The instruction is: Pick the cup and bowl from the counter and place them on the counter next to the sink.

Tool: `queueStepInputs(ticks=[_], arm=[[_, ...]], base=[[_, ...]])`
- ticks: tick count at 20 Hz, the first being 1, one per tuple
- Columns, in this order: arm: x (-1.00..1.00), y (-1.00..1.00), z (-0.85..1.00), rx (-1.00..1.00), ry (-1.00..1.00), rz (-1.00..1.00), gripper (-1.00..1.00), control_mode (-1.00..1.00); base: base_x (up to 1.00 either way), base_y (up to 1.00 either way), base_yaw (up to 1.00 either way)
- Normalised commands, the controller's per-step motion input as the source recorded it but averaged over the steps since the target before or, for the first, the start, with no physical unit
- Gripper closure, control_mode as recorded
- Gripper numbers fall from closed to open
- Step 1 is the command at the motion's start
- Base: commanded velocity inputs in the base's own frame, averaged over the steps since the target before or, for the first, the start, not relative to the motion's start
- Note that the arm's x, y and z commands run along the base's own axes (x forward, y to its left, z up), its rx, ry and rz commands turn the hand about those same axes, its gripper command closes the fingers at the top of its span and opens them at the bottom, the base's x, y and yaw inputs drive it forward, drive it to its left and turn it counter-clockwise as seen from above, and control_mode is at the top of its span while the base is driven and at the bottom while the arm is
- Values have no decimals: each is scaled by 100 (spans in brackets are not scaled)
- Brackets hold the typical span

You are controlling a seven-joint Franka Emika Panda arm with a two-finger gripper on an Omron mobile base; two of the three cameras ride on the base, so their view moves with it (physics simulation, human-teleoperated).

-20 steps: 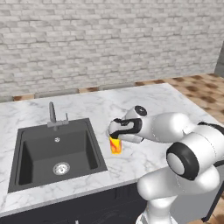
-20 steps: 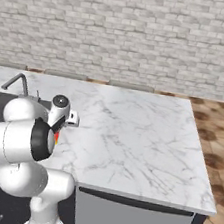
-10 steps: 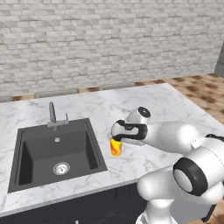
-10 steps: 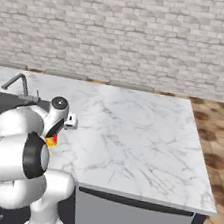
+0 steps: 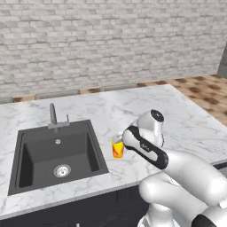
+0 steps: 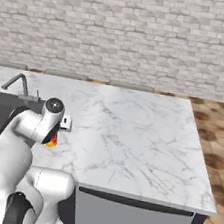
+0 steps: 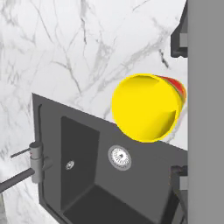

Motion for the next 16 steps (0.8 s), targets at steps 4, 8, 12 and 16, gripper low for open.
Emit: queueStepInputs(ticks=[4, 8, 12, 16], arm=[[-16, -15, 47, 0, 16, 0, -100, -100], [0, -14, 64, -3, 37, -4, -100, -100], [0, -27, 58, -4, 42, -8, -100, -100], [-2, -32, 62, -2, 43, -10, -100, -100]], base=[[0, 0, 0], [0, 0, 0], [0, 0, 0], [0, 0, 0]])
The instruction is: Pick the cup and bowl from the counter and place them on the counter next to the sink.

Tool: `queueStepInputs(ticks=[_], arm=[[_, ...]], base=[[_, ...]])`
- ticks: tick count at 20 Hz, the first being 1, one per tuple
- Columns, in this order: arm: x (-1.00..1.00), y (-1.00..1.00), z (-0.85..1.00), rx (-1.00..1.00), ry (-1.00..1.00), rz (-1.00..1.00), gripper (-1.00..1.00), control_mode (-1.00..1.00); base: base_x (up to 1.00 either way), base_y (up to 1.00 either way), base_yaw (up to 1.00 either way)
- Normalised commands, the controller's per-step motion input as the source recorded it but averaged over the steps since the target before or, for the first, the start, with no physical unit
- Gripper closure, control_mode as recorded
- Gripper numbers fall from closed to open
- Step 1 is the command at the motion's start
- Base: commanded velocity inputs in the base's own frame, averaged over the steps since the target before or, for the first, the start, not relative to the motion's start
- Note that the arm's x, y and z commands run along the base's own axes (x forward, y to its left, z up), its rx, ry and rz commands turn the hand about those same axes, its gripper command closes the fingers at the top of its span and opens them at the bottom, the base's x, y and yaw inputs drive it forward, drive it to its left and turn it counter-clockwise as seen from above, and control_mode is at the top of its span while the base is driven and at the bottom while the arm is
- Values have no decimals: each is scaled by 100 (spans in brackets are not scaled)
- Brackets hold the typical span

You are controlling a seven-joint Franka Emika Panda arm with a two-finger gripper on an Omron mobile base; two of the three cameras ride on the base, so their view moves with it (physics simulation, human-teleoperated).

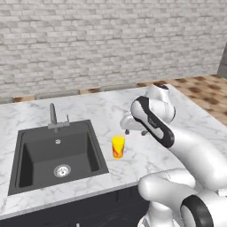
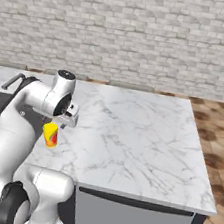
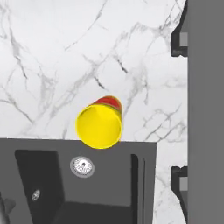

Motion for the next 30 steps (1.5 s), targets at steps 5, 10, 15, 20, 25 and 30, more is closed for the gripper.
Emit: queueStepInputs(ticks=[5, 10, 15, 20, 25, 30], arm=[[-11, -29, 44, -1, 39, -9, -100, -100], [-26, -9, -16, 0, 1, -6, -100, -100], [-59, -6, -39, 0, -18, -1, -100, -100], [-73, 0, -21, 0, -19, -1, -100, -100], [-31, 0, 0, 0, -5, 0, -100, -100], [0, 0, 0, 0, 0, 0, -100, -100]], base=[[0, 0, 0], [0, 0, 0], [0, 0, 0], [0, 0, 0], [0, 0, 0], [0, 0, 0]])
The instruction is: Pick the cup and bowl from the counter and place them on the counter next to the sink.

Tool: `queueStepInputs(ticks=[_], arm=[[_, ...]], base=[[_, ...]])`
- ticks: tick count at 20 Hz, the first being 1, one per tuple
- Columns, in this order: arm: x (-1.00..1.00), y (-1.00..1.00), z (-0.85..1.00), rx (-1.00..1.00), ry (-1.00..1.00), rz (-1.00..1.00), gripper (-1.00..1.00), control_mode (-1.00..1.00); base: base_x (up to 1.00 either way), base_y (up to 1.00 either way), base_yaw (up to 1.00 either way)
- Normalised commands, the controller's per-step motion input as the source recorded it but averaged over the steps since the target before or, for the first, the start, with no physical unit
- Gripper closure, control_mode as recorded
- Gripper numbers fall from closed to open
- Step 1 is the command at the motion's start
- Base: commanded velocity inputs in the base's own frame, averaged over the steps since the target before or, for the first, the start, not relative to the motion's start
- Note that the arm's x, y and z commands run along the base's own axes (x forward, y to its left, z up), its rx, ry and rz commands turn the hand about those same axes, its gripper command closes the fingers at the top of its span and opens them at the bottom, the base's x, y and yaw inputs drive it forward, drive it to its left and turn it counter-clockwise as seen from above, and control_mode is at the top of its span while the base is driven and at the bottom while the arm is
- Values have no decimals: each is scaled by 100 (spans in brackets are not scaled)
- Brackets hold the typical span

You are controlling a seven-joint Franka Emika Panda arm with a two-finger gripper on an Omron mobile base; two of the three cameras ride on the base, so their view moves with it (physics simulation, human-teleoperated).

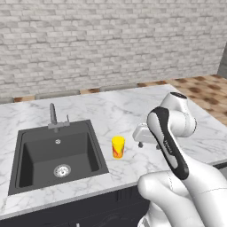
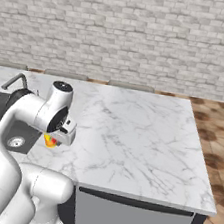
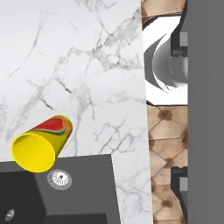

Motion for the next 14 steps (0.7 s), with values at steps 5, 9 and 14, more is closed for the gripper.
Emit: queueStepInputs(ticks=[5, 9, 14], arm=[[0, 0, 0, 0, 0, 0, -100, -100], [0, 0, 0, 0, 0, 0, -100, -100], [0, 0, 0, 0, 0, 0, -100, 100]], base=[[0, 0, 0], [0, 0, 0], [-23, -2, -2]])
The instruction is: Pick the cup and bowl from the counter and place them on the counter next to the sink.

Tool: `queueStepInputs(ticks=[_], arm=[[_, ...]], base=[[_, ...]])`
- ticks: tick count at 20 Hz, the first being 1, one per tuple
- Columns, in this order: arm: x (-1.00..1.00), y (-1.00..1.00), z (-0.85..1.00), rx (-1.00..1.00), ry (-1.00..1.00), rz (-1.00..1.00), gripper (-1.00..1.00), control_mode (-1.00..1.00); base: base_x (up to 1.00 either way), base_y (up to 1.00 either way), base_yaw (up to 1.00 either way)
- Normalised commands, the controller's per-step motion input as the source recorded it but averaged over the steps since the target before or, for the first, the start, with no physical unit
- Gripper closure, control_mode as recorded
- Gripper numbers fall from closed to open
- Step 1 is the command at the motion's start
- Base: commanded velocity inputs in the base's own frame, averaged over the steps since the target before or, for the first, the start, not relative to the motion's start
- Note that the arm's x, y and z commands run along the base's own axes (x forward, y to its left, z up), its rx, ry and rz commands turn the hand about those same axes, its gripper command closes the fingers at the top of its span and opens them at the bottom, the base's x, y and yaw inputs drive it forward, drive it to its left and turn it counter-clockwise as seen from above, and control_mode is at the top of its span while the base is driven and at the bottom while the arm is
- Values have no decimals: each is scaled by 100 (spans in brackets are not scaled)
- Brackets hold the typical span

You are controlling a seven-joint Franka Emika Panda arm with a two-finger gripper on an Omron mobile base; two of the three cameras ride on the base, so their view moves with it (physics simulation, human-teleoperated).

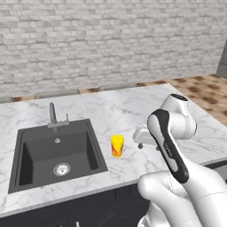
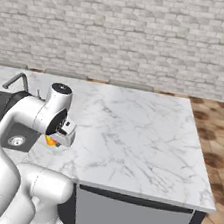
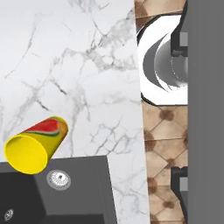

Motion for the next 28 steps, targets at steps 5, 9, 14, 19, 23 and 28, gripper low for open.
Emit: queueStepInputs(ticks=[5, 9, 14, 19, 23, 28], arm=[[0, 0, 0, 0, 0, 0, -100, 100], [0, 0, 0, 0, 0, 0, -100, 100], [0, 0, 0, 0, 0, 0, -100, 100], [0, 0, 0, 0, 0, 0, -100, 100], [0, 0, 0, 0, 0, 0, -100, 100], [0, 0, 0, 0, 0, 0, -100, 100]], base=[[-100, -53, -31], [-88, -58, -48], [-17, -27, -80], [1, -2, -97], [0, 0, -100], [0, 0, -100]])
